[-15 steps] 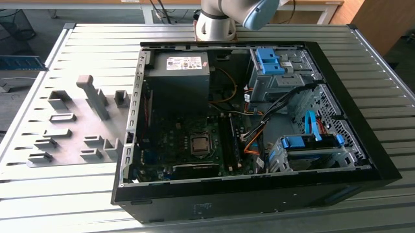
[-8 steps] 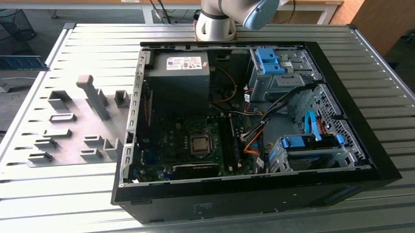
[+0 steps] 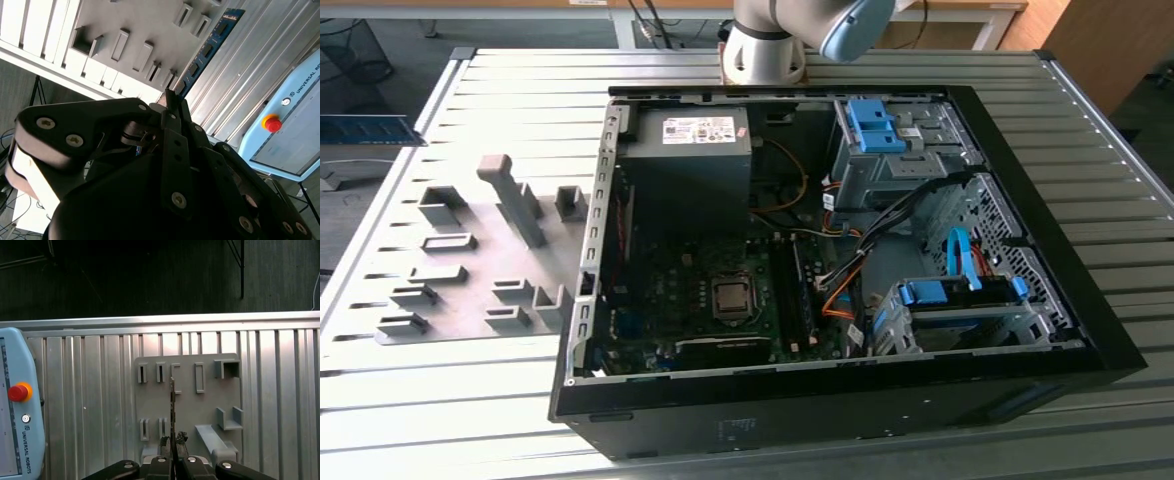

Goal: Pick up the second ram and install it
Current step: 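Pick up the second ram and move it above second insertion slot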

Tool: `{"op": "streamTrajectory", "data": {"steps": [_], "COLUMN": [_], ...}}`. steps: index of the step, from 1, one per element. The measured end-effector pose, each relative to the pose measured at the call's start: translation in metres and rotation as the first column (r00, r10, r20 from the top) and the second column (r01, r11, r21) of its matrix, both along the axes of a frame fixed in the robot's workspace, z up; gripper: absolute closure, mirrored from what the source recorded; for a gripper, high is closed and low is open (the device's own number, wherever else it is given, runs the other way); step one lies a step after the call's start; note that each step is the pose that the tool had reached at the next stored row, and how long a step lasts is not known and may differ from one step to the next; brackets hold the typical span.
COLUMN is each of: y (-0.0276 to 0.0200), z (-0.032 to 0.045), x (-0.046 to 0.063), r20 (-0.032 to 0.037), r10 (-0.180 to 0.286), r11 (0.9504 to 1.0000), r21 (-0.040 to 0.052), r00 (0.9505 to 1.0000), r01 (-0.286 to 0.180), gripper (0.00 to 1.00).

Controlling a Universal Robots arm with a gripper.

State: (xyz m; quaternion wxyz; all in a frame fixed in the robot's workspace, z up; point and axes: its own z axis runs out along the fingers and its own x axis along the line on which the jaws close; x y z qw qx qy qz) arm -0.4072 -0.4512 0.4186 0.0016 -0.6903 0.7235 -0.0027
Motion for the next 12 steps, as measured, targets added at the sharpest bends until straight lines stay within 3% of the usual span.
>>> {"op": "streamTrajectory", "data": {"steps": [12], "y": [0.0], "z": [0.0], "x": [0.0053], "r20": [0.0], "r10": [0.0], "r11": [1.0], "r21": [0.0], "r00": [1.0], "r01": [0.0], "gripper": [0.86]}}
